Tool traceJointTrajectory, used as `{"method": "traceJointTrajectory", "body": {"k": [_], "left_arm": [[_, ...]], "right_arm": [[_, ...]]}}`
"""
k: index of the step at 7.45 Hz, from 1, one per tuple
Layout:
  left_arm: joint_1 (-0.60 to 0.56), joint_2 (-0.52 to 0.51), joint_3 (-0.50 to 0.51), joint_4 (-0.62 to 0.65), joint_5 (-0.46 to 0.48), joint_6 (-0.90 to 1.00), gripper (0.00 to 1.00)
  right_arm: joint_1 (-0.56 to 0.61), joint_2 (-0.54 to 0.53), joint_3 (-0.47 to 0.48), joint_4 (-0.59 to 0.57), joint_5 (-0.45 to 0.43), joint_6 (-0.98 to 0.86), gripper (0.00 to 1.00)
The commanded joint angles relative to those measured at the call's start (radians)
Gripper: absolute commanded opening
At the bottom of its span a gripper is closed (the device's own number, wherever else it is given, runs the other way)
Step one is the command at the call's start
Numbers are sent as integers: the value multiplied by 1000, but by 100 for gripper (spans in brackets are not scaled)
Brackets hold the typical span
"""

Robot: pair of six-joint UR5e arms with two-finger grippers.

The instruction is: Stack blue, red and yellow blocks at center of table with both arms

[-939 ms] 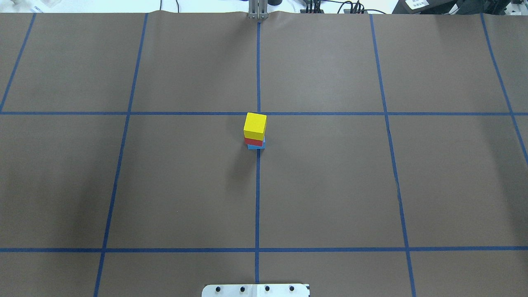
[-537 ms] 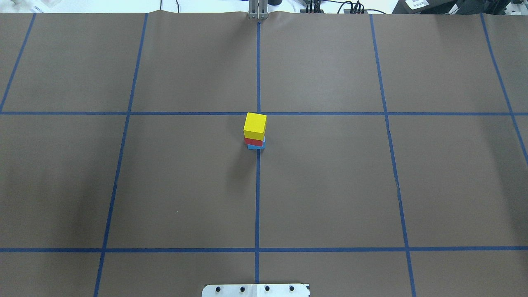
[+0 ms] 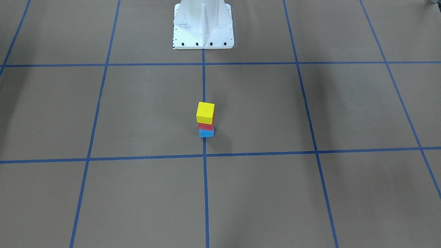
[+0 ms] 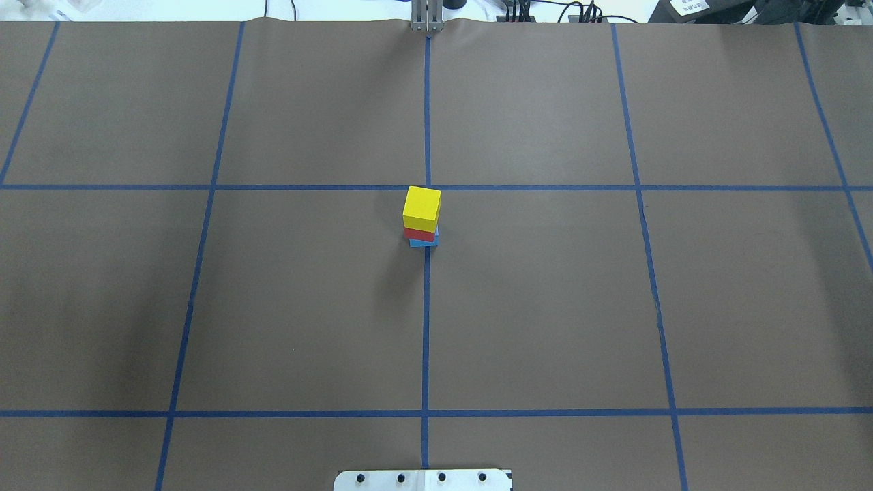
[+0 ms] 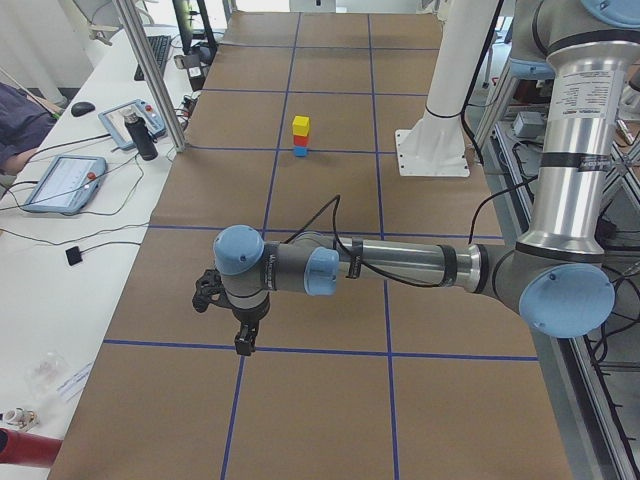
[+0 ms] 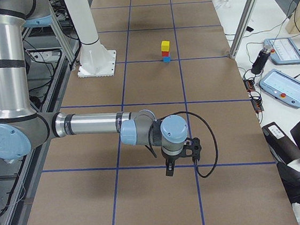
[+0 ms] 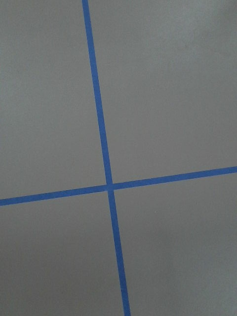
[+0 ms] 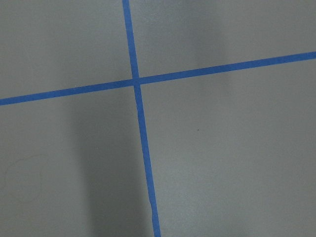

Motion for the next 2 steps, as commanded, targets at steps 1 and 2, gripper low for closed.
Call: {"method": "traceJointTrajectory", "body": {"k": [1,2], "left_arm": [[0,0,0,0,0,1,100],[0,0,0,0,0,1,100]], "right_arm": [[0,-1,1,0,0,0,99],[0,-1,1,0,0,0,99]]}}
